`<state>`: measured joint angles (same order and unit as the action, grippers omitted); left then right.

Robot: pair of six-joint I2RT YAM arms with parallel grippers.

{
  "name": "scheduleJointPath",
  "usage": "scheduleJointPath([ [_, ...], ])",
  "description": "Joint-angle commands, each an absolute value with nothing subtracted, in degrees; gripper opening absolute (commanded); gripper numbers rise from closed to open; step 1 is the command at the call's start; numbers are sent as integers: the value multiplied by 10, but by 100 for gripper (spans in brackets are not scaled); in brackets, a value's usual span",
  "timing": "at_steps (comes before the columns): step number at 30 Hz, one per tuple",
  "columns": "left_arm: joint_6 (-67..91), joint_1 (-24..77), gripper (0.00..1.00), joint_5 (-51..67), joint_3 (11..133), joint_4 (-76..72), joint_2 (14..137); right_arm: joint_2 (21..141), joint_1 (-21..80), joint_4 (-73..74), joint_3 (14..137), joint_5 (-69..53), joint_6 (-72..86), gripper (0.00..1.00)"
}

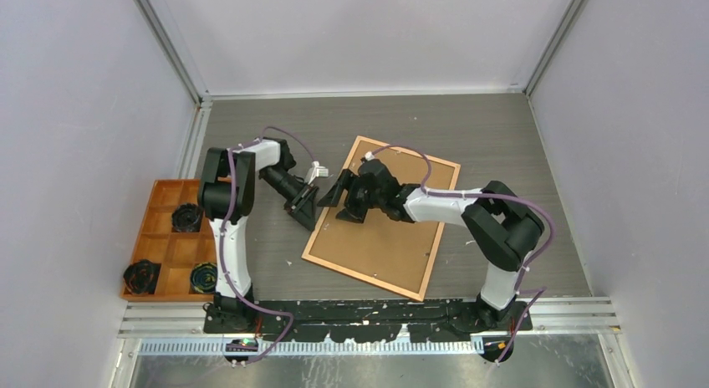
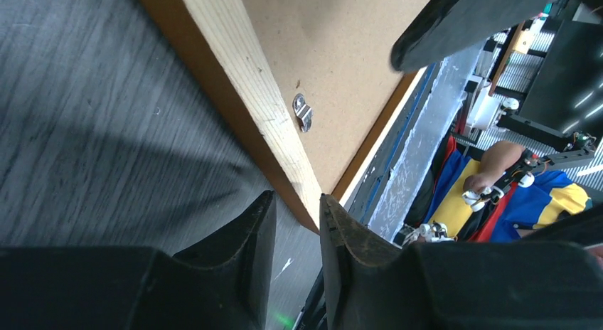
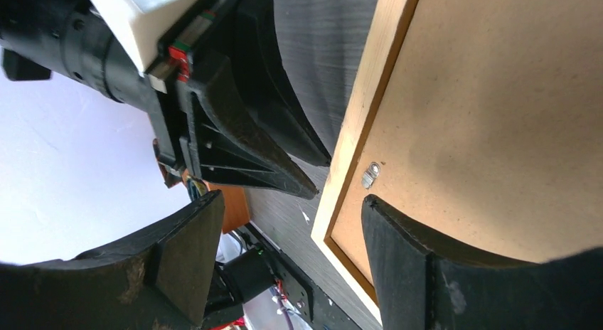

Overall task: Put the photo into the frame
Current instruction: Install the photo frame at the center of the board.

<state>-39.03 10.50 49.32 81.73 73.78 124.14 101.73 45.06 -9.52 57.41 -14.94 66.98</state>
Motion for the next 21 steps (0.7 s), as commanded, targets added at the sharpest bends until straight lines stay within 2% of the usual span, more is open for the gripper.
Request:
scheduleJointPath([
  [1,-379,105,30,512,814,725,1248,1042,470,-143,575,-147,697,75],
  [21,-372,105,27,515,808,710,1257,1100,481,-141,594,-163,694,73],
])
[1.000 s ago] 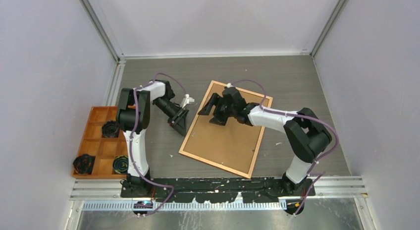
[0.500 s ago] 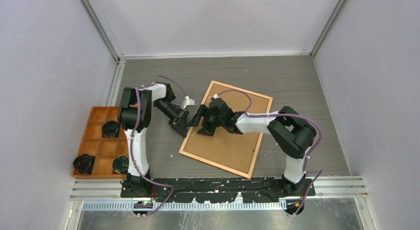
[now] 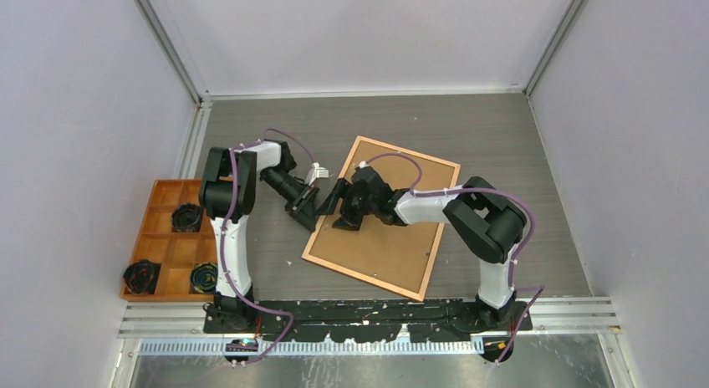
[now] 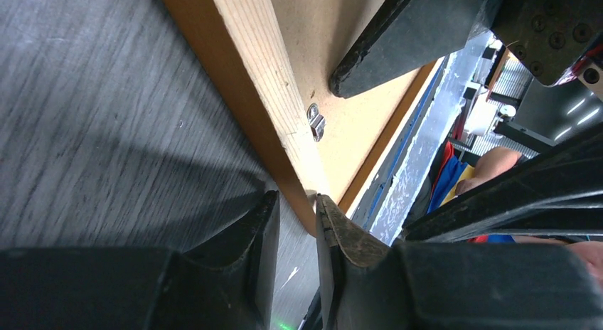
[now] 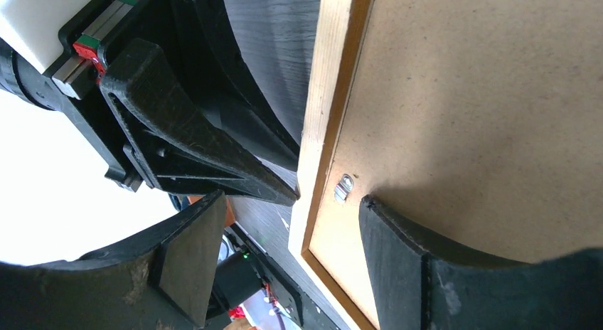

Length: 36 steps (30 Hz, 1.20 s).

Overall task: Put the photo into the frame
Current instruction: Install the photo frame at the center of the board.

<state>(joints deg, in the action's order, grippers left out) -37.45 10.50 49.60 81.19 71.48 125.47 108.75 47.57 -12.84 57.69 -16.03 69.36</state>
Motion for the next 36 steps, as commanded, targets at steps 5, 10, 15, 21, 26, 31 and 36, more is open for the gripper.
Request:
scheduleJointPath([
  [5,-374,105,26,516,806,710,1259,1108,482,-144,598,-167,694,72],
  [10,-375,105,26,518,805,711,1259,1116,483,-151,603,-167,696,71],
  [15,-377,105,25,517,805,711,1259,1123,485,-156,610,-167,698,70],
  [21,-380,105,25,518,804,711,1259,1134,488,-161,620,-171,701,69],
  [26,-383,105,24,519,804,713,1261,1138,488,-166,622,-172,703,68],
  [31,-386,105,21,519,801,715,1265,1116,488,-178,598,-154,713,68],
  [36,-388,105,19,517,801,717,1264,1082,489,-168,565,-150,722,68],
])
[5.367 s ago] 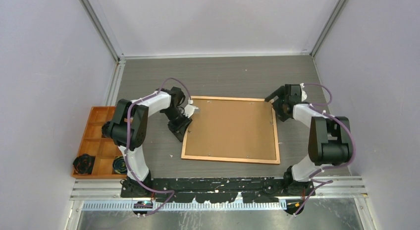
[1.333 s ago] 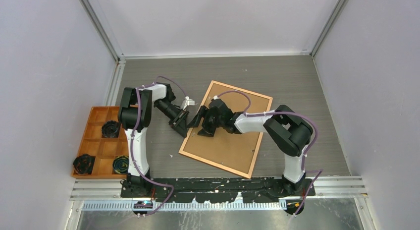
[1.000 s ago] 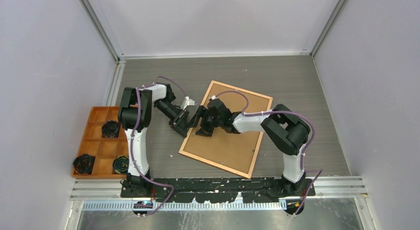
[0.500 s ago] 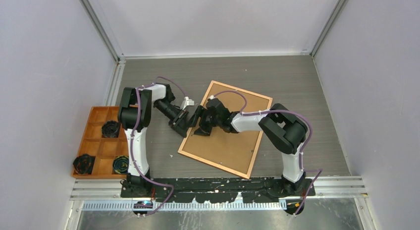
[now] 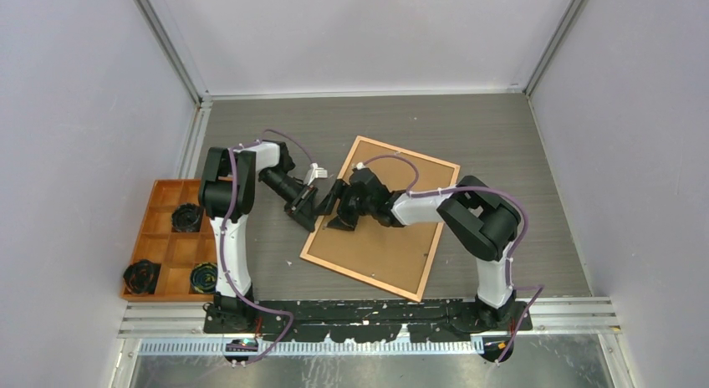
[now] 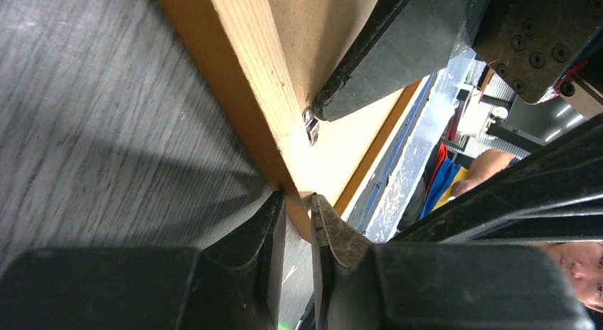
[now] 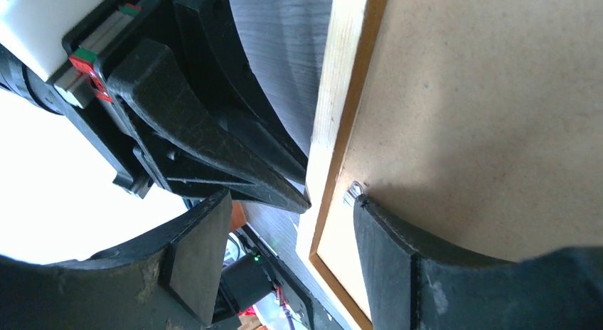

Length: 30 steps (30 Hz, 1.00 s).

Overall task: Put the photo into the frame
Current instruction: Install the photo frame at the center of the board.

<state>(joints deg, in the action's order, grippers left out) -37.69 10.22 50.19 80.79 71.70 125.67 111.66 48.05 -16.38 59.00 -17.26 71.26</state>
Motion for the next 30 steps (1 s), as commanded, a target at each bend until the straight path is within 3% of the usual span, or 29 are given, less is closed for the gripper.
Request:
scheduleJointPath([
  [1,-389,105,19,518,801,716,1263,1079,490,-164,563,-150,722,69],
  [30,-389,111,17,522,795,710,1260,1110,506,-205,571,-82,756,64],
])
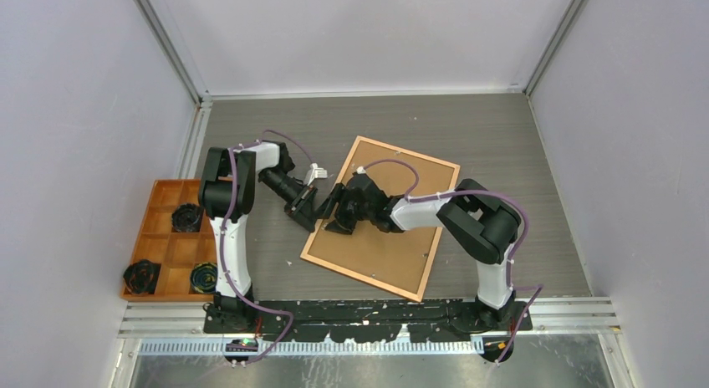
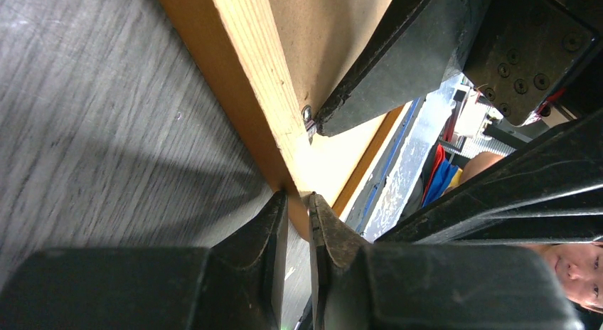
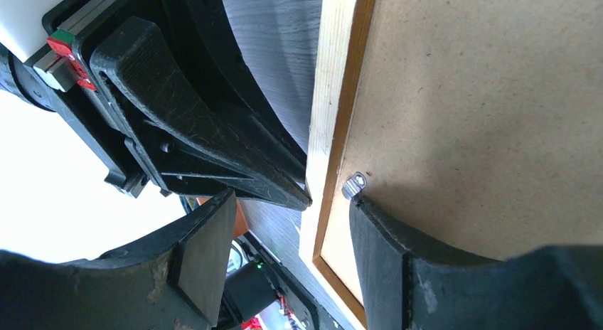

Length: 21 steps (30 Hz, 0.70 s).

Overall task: Put the photo into the frame
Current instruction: Install the photo frame at the center of the board.

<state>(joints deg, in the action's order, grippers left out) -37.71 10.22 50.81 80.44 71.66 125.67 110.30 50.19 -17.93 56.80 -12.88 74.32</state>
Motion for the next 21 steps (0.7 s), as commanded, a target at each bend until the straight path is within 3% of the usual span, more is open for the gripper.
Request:
scheduleJointPath([
  [1,-389,111,17,522,795,711,1260,1109,506,-208,569,-76,759,64],
  [21,-395,115,16,524,793,712,1257,1102,512,-194,576,-2,782,61],
])
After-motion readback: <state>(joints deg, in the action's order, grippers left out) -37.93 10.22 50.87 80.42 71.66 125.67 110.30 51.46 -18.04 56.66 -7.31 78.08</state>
